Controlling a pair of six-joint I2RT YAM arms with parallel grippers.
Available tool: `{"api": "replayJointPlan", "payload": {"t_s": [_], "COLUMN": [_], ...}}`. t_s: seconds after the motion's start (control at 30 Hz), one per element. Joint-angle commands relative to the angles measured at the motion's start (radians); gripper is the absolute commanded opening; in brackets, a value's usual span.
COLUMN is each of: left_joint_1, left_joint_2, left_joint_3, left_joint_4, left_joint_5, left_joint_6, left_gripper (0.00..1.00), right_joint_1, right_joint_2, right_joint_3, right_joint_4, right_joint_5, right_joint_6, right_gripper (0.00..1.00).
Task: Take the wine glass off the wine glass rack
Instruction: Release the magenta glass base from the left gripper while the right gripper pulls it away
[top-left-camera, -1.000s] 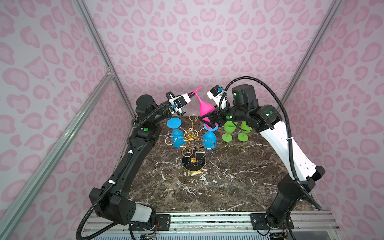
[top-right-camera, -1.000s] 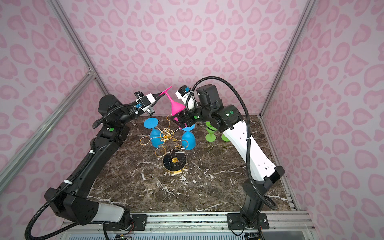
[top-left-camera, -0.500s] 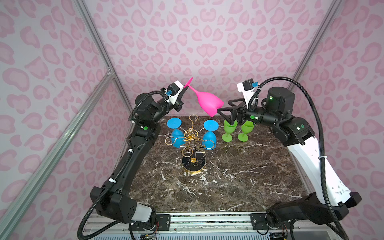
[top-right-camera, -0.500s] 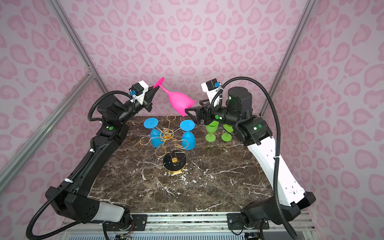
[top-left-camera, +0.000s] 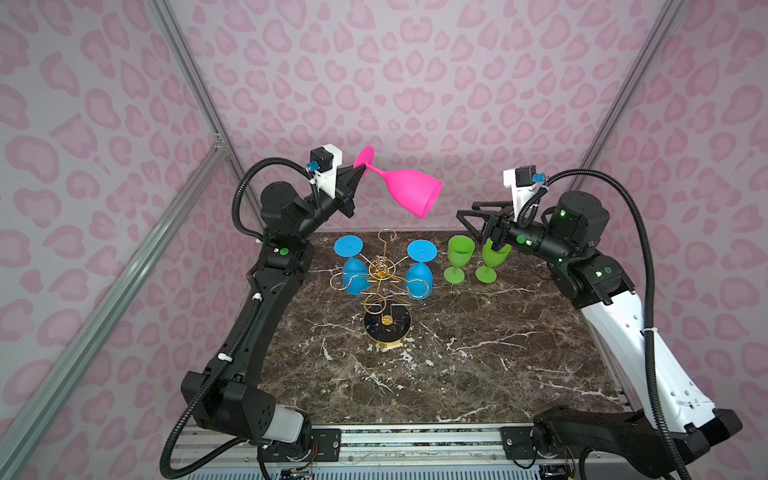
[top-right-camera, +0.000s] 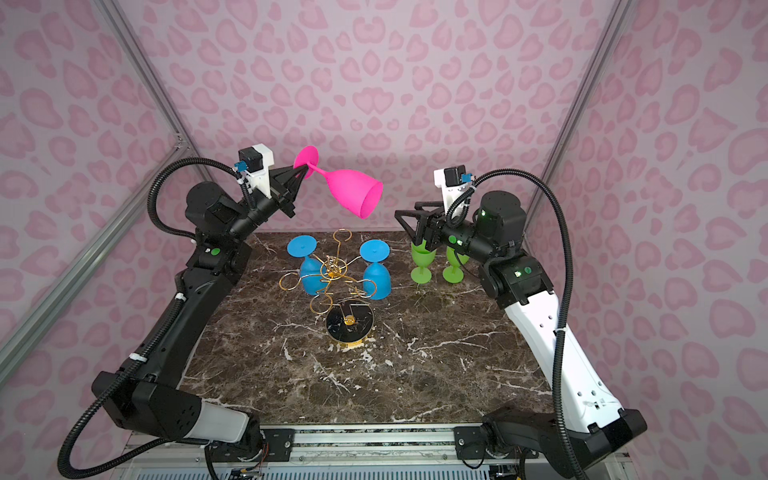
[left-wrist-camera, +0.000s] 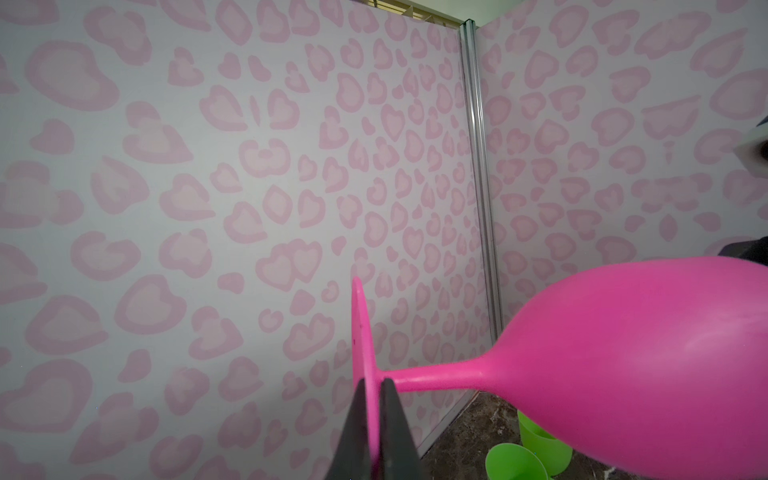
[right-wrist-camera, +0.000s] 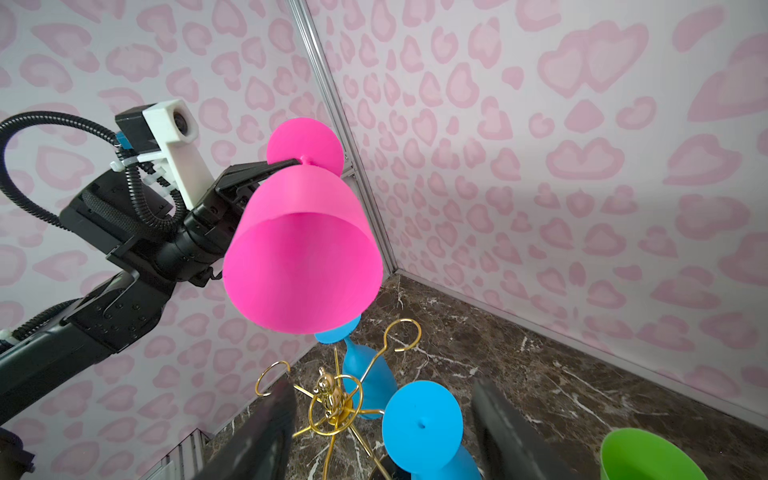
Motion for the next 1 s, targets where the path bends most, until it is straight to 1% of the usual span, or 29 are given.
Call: {"api": "replayJointPlan", "payload": {"t_s": [0.0,0.17,0.37,0.53,0.73,0.8,0.87,0.93,0.97], "left_joint_1": [0.002,0.001,0.002,0.002,0.002,0.002,0.001,0.001,0.001], "left_joint_2": [-0.01,-0.012,-0.022,-0.031,-0.033,-0.034,-0.032,-0.03,-0.029], "left_joint_3": [-0.008,-0.016,-0.027,-0.041,-0.046,-0.046,-0.046,-0.046,-0.046], "left_joint_4": [0.059,0.065,0.068,0.075,0.07,0.069,0.069,0.072,0.074], "left_joint_5": [0.022,0.029,0.023,0.026,0.029,0.03,0.027,0.028,0.028], "left_joint_6": [-0.058,-0.082,-0.095,-0.112,-0.133,-0.144,-0.15,-0.157,-0.161], "left_gripper": [0.03,0.03,0.03,0.03,0.03,0.03,0.03,0.03,0.05], "right_joint_1": [0.002,0.03,0.077,0.106,0.111,0.111,0.115,0.116,0.117], "right_joint_2": [0.031,0.084,0.186,0.258,0.295,0.295,0.29,0.287,0.285], "right_joint_3": [0.0,0.022,0.117,0.182,0.203,0.204,0.203,0.209,0.214], "right_joint_4": [0.11,0.162,0.174,0.178,0.205,0.209,0.213,0.208,0.203], "right_joint_5": [-0.022,0.003,0.016,0.035,0.042,0.043,0.047,0.048,0.048], "right_joint_6": [0.049,0.065,0.068,0.067,0.08,0.081,0.079,0.076,0.076], "right_gripper": [0.68,0.68,0.68,0.62,0.36,0.23,0.14,0.06,0.03]}}
